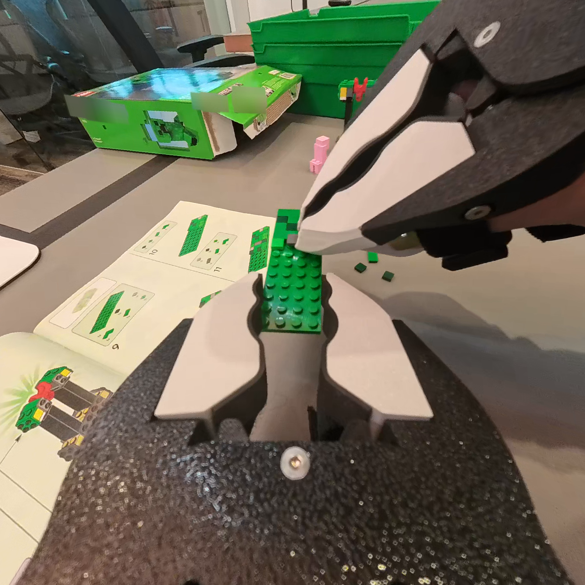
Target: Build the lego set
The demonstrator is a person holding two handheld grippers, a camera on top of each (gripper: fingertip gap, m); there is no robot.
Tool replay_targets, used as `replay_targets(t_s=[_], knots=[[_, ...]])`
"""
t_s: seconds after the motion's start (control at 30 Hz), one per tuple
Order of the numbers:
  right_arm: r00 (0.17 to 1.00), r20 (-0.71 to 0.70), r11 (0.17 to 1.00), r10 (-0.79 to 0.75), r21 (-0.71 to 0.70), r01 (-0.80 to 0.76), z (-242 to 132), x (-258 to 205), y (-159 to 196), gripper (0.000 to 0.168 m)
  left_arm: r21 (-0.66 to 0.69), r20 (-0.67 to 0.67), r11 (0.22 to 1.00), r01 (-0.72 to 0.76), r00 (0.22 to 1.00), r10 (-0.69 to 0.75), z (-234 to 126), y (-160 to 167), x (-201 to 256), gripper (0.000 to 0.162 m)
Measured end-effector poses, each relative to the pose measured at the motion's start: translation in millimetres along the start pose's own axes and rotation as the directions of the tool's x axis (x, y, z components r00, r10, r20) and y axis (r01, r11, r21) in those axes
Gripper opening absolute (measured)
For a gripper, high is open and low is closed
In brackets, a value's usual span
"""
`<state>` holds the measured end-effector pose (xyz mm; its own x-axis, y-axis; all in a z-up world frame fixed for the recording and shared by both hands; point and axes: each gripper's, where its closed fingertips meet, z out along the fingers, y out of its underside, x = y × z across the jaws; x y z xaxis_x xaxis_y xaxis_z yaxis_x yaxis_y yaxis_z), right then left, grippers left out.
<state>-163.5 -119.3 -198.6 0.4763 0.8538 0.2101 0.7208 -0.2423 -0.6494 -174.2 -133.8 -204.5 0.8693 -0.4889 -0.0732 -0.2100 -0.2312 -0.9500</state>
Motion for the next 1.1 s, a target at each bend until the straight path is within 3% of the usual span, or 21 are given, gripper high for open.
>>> replay_targets(t_s=[0.87,1.0,1.1], knots=[[1.0,-0.006,1.0,0.015,-0.017,-0.015,-4.3,2.3,4.0,0.016,-0.001,-0.02,1.0,0.012,1.0,-0.012,0.4,-0.5,1.1,0.034],[0.994,-0.01,0.992,-0.109,0.063,0.11,-15.7,-0.2,5.3,0.025,0.004,-0.034,0.999,0.04,0.999,-0.04,-0.1,-1.2,0.0,0.034],[0.942,-0.079,0.926,-0.327,0.173,0.336,-23.3,-3.8,6.7,0.043,0.006,-0.053,0.998,0.065,0.997,-0.064,-0.5,-1.6,-0.1,0.034]])
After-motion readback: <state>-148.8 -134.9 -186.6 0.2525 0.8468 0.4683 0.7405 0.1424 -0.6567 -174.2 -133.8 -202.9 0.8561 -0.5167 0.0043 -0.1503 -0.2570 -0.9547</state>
